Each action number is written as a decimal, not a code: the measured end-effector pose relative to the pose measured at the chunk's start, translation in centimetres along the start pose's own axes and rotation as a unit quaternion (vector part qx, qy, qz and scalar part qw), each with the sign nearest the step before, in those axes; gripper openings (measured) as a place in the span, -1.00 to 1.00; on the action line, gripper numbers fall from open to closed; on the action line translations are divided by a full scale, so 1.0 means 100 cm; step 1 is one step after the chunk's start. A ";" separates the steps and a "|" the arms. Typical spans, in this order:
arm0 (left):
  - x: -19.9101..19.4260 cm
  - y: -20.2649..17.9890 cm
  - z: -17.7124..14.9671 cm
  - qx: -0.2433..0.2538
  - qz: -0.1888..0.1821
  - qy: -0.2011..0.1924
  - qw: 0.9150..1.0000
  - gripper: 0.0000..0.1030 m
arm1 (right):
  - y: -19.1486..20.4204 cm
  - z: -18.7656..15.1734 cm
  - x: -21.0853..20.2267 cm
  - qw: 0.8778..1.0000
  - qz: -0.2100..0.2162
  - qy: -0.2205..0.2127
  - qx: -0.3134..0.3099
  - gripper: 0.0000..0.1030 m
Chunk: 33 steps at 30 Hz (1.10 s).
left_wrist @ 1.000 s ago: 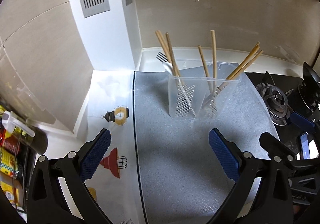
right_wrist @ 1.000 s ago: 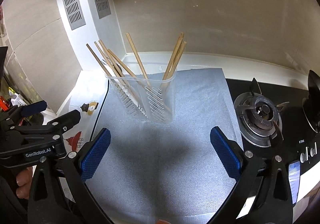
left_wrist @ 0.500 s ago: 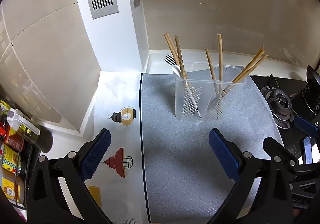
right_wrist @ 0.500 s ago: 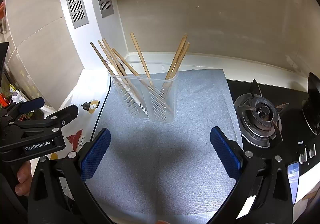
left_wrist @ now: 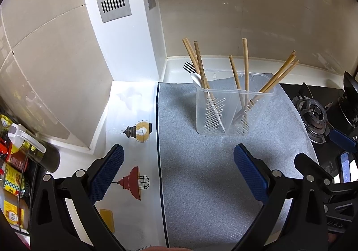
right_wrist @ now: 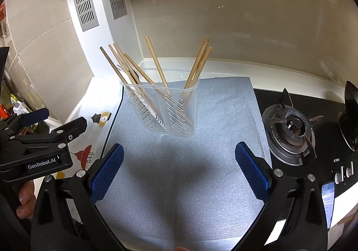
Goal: Organize utensils
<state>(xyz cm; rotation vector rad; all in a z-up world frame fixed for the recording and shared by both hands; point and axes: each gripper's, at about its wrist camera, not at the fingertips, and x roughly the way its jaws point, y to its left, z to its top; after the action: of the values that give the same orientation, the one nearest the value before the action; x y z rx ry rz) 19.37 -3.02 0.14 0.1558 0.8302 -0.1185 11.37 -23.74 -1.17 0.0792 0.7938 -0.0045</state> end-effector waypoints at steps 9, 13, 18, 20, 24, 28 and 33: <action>0.002 0.000 0.001 0.001 0.001 0.003 1.000 0.86 | 0.001 0.000 0.002 1.000 0.000 0.002 0.000 0.90; 0.002 0.001 0.001 0.001 0.001 0.003 1.000 0.86 | 0.001 0.000 0.002 1.000 -0.001 0.002 0.000 0.90; 0.002 0.001 0.001 0.002 0.001 0.004 1.000 0.86 | 0.001 0.000 0.003 1.000 0.000 0.002 0.000 0.90; 0.002 0.001 0.001 0.002 0.001 0.004 1.000 0.86 | 0.002 0.000 0.002 1.000 -0.001 0.002 0.001 0.90; 0.005 0.002 0.001 0.002 0.001 0.007 1.000 0.86 | 0.002 0.000 0.003 1.000 -0.001 0.002 0.001 0.90; 0.005 0.003 0.001 0.001 0.001 0.009 1.000 0.86 | 0.002 0.000 0.003 1.000 -0.001 0.002 0.001 0.90; 0.005 0.004 0.001 0.002 0.001 0.010 1.000 0.86 | 0.002 0.000 0.003 1.000 -0.001 0.002 0.000 0.90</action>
<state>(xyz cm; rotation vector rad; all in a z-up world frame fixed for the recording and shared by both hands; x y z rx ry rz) 19.83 -2.70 -0.16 0.1614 0.8488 -0.1169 11.57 -23.58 -1.35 0.0794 0.7976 -0.0060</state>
